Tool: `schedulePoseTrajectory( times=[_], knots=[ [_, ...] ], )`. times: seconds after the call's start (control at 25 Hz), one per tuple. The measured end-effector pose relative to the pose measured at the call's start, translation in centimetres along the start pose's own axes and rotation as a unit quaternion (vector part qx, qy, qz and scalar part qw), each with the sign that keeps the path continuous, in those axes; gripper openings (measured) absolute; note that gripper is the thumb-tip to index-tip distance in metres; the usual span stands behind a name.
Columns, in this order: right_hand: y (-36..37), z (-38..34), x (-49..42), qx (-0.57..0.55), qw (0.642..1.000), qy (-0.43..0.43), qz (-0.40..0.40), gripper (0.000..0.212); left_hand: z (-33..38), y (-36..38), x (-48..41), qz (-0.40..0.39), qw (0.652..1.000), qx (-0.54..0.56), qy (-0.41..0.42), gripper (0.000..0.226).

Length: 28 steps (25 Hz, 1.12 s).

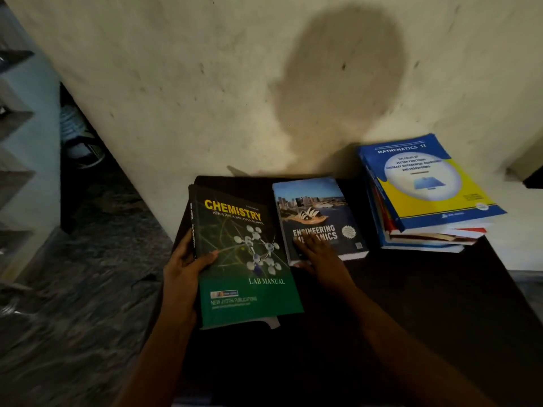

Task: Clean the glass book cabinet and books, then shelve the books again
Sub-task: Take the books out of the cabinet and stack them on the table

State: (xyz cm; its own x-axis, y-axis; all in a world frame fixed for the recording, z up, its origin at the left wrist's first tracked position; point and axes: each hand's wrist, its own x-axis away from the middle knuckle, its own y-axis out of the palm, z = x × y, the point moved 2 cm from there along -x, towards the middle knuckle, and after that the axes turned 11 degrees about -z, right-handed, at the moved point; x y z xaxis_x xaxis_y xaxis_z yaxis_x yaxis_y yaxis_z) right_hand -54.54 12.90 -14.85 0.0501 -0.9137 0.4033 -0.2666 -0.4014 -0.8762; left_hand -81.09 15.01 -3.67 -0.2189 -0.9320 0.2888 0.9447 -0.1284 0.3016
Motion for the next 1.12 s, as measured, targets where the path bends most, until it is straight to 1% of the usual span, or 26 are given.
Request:
schedulePoseTrajectory(
  times=[0.08,0.12,0.16,0.2,0.24,0.28,0.32,0.36,0.4,0.44,0.52,0.56,0.6,0.64,0.68,0.72,0.76,0.8,0.84,0.88,0.92,0.96,1.0,1.04,1.08,1.12],
  knots=[
    [-1.9,-0.7,-1.7,-0.045,0.999,0.014,-0.01,0.065,0.1,-0.2,0.1,0.002,1.0,0.012,0.002,0.06],
    [-2.9,-1.1,-2.0,-0.086,0.996,0.017,-0.018,0.063,0.1,-0.3,0.1,-0.001,1.0,0.018,0.002,0.059],
    [-4.1,-1.7,-1.7,-0.158,0.987,0.025,-0.026,0.058,0.1,-0.3,0.1,-0.007,1.0,0.023,0.003,0.059],
    [-4.6,-2.2,-0.9,-0.258,0.965,0.029,-0.032,0.051,0.0,-0.1,0.2,-0.014,0.999,0.028,0.003,0.057],
    [-5.0,-2.9,0.6,-0.384,0.922,0.03,-0.048,0.046,-0.1,0.2,0.1,-0.023,0.999,0.036,0.001,0.055],
    [-5.2,-3.7,2.3,-0.519,0.851,0.025,-0.072,0.046,-0.3,0.5,-0.1,-0.036,0.998,0.046,-0.003,0.054],
    [-5.2,-4.2,3.9,-0.627,0.772,0.018,-0.101,0.047,-0.6,1.0,-0.5,-0.053,0.997,0.056,-0.008,0.055],
    [-5.4,-4.5,5.4,-0.695,0.71,0.017,-0.113,0.047,-0.9,1.6,-1.0,-0.073,0.995,0.065,-0.014,0.057],
    [-5.3,-4.0,6.2,-0.718,0.688,0.019,-0.104,0.045,-1.1,2.5,-1.5,-0.095,0.992,0.08,-0.021,0.06],
    [-5.6,-3.3,6.7,-0.719,0.688,0.027,-0.091,0.043,-1.4,3.6,-2.0,-0.116,0.988,0.098,-0.029,0.059],
    [-6.3,-1.8,7.1,-0.699,0.707,0.064,-0.083,0.05,-1.9,6.1,-2.9,-0.16,0.977,0.133,-0.046,0.049],
    [-6.7,-0.7,6.9,-0.707,0.699,0.076,-0.077,0.054,-2.0,7.4,-3.6,-0.178,0.972,0.147,-0.051,0.044],
    [-7.2,0.4,6.7,-0.724,0.681,0.087,-0.064,0.054,-2.1,8.6,-4.6,-0.192,0.967,0.158,-0.053,0.042],
    [-7.8,1.5,6.3,-0.74,0.665,0.096,-0.04,0.05,-2.2,9.6,-5.9,-0.199,0.965,0.161,-0.053,0.042],
    [-8.5,2.6,5.8,-0.744,0.66,0.105,-0.004,0.043,-2.4,10.4,-7.7,-0.199,0.968,0.146,-0.05,0.045],
    [-9.1,3.5,5.3,-0.731,0.671,0.117,0.03,0.038,-2.6,11.0,-9.5,-0.189,0.974,0.116,-0.047,0.046],
    [-9.6,4.2,4.7,-0.712,0.686,0.137,0.063,0.035,-3.1,11.4,-11.5,-0.165,0.982,0.077,-0.046,0.045],
    [-9.6,4.9,3.9,-0.699,0.693,0.149,0.094,0.033,-3.9,11.7,-13.3,-0.142,0.988,0.033,-0.052,0.041],
    [-9.3,5.2,3.2,-0.695,0.691,0.159,0.113,0.031,-5.0,11.8,-14.9,-0.122,0.991,-0.022,-0.055,0.038],
    [-8.5,5.7,2.3,-0.701,0.679,0.172,0.133,0.029,-6.3,11.9,-16.0,-0.113,0.988,-0.091,-0.061,0.037],
    [-7.4,6.2,1.5,-0.702,0.67,0.193,0.146,0.028,-8.3,11.8,-17.0,-0.115,0.978,-0.155,-0.074,0.04],
    [-5.9,6.8,0.6,-0.689,0.674,0.214,0.158,0.031,-10.1,11.7,-17.4,-0.123,0.968,-0.198,-0.094,0.047],
    [-4.8,7.3,0.0,-0.655,0.7,0.234,0.16,0.034,-11.9,11.5,-17.9,-0.123,0.963,-0.211,-0.111,0.057],
    [-3.8,7.8,-0.5,-0.611,0.734,0.25,0.16,0.036,-13.3,11.1,-18.3,-0.124,0.962,-0.21,-0.122,0.066],
    [-3.6,8.1,-0.7,-0.57,0.76,0.263,0.169,0.036,-13.4,11.2,-18.0,-0.124,0.963,-0.206,-0.125,0.071],
    [-3.9,8.1,-0.9,-0.545,0.774,0.267,0.18,0.035,-12.3,11.9,-16.9,-0.124,0.964,-0.199,-0.128,0.072]
  ],
)
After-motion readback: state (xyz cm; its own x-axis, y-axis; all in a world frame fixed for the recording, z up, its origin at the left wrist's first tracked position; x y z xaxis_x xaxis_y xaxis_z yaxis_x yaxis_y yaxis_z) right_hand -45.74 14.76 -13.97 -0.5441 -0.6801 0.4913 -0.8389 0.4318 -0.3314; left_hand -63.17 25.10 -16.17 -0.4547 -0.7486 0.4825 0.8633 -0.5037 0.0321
